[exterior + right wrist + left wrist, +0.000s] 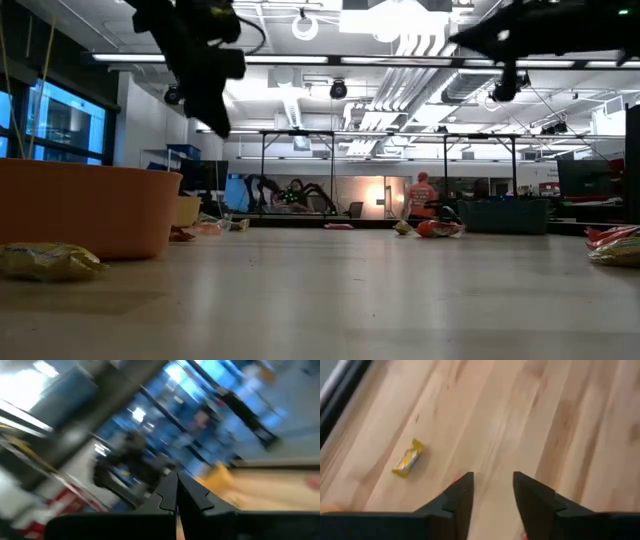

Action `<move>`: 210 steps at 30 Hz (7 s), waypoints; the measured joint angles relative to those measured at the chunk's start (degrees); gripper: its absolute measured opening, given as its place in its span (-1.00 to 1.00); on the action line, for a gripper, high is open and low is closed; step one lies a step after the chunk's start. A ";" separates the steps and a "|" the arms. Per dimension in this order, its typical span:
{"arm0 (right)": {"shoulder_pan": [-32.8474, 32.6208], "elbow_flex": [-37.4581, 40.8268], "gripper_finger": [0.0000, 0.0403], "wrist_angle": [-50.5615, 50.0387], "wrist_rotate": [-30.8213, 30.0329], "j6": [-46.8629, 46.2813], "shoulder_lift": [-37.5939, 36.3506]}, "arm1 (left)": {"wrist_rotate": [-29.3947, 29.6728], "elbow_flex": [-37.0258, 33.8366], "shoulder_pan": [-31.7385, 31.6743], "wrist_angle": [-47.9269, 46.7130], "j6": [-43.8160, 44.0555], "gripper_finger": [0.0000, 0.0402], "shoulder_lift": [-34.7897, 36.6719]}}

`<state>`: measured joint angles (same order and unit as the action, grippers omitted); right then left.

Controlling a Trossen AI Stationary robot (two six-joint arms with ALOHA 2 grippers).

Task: Sort candy
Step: Put the top left orange gummy into the yellow bin, then put the top green gummy into the yellow bin

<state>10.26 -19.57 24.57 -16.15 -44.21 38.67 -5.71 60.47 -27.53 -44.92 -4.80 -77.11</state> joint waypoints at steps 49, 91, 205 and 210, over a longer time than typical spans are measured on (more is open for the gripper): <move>4.77 -16.07 -0.32 -17.12 11.39 13.43 21.01 | 21.34 -0.14 -6.70 -1.64 -4.91 -0.96 -7.44; 4.75 -16.04 -0.32 -16.30 11.48 13.65 21.01 | 8.16 -0.07 -7.30 -28.26 24.23 -0.09 -0.68; 4.86 -16.02 -0.32 -14.42 7.30 10.96 21.01 | -12.15 -19.67 39.16 -24.13 60.05 -0.29 -4.51; 4.86 -16.02 -0.32 -14.42 7.17 11.08 21.01 | -11.77 -19.65 38.66 -25.15 48.98 -0.29 -10.79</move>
<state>15.11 -35.59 10.15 -8.97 -33.13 59.68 -17.49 40.82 11.13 -70.07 44.18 -87.90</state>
